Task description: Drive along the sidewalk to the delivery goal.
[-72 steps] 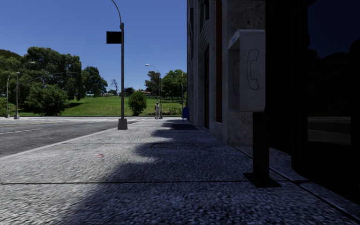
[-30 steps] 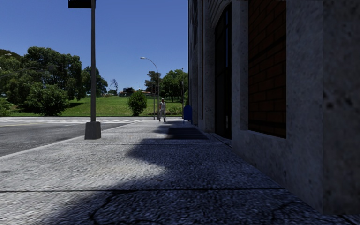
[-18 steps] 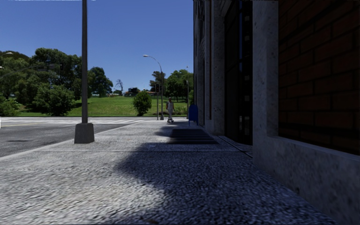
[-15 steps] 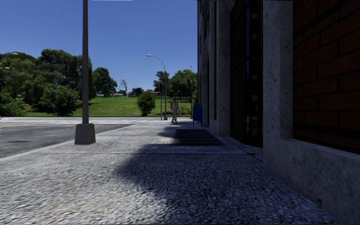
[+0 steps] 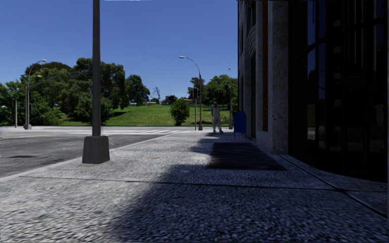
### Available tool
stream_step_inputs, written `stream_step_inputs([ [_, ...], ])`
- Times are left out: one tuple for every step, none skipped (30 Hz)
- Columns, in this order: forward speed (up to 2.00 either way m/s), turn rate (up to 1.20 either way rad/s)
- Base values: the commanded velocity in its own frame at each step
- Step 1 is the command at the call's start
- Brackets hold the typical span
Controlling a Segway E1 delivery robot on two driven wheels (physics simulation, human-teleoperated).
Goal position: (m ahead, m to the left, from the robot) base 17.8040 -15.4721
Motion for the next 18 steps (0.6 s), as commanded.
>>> stream_step_inputs([
  [2.0,0.36],
  [2.0,0.36],
  [2.0,0.36],
  [2.0,0.28],
  [2.0,0.28],
  [2.0,0.16],
  [2.0,0.03],
  [2.0,0.0],
  [2.0,0.0],
  [2.0,0.0],
  [2.0,0.0],
  [2.0,0.0],
  [2.0,0.0],
  [2.0,0.0],
  [2.0,0.0],
  [2.0,0.0],
  [2.0,0.0],
  [2.0,0.0],
])
